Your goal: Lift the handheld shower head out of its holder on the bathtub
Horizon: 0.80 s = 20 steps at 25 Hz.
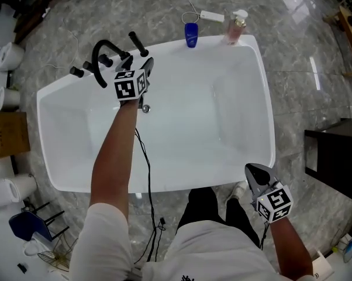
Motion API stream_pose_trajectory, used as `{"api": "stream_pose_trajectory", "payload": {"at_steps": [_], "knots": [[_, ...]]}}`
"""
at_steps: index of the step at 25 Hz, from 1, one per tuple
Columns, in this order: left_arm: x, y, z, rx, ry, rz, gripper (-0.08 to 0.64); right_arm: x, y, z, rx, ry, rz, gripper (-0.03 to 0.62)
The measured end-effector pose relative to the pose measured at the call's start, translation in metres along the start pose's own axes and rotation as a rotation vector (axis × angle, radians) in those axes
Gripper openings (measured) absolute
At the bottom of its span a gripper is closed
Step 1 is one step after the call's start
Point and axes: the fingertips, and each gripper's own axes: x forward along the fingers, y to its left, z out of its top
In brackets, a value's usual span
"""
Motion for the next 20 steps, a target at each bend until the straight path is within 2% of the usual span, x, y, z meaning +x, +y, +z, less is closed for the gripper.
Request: {"api": "stream_pose_trajectory", "payload": {"at_steps": [7, 11, 20], "knots": [[0.046, 0.038, 0.000, -0.015, 0.011, 0.043, 0.314, 0.016, -0.016, -0.001, 0.003, 0.025, -0.010, 0.015], [0.073, 0.053, -0.002, -0.007, 0.026, 0.042, 0.314, 0.024, -0.021, -0.013, 0.015, 0.056, -0.009, 0.015], [0.115, 0.090, -0.005, 0.003, 0.068, 0.101, 0.316, 0.040, -0.029, -0.037, 0.045, 0.107, -0.011, 0.015]]}}
